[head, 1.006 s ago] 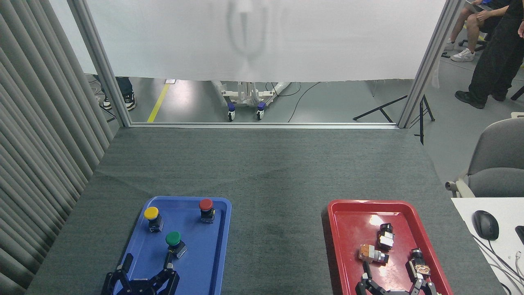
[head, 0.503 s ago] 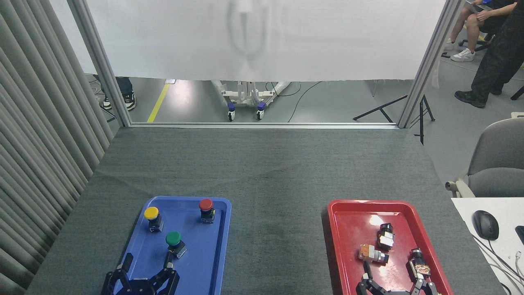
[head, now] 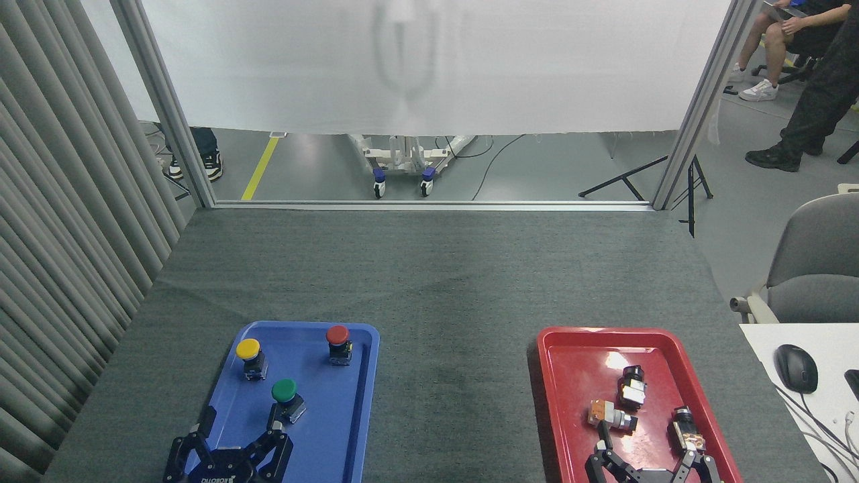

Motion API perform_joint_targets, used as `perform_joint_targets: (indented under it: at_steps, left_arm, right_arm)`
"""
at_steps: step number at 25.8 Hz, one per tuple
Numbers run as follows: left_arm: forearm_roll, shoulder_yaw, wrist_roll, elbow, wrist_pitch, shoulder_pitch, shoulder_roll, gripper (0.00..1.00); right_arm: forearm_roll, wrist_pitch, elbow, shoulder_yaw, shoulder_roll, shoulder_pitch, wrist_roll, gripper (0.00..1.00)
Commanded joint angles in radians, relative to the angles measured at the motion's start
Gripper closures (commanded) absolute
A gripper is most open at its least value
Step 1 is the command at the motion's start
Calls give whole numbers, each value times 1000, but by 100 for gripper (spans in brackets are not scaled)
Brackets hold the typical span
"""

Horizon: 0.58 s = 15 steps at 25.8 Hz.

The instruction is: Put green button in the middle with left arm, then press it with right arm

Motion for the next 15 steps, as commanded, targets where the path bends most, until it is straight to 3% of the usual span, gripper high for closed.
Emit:
perform_joint_targets:
  at_steps: [1, 9, 15]
  left_arm:
    - [-6, 0, 2, 6, 4, -11, 0, 0]
    - [-40, -1, 2, 36, 64, -46, 0, 0]
    - [-40, 0, 3, 35, 68, -48, 0, 0]
  right_arm:
    - [-18, -6, 22, 1, 0, -44, 1, 0]
    - [-40, -11, 139, 1, -4, -168, 6, 0]
    - [-48, -74, 145, -1, 2, -176, 10, 0]
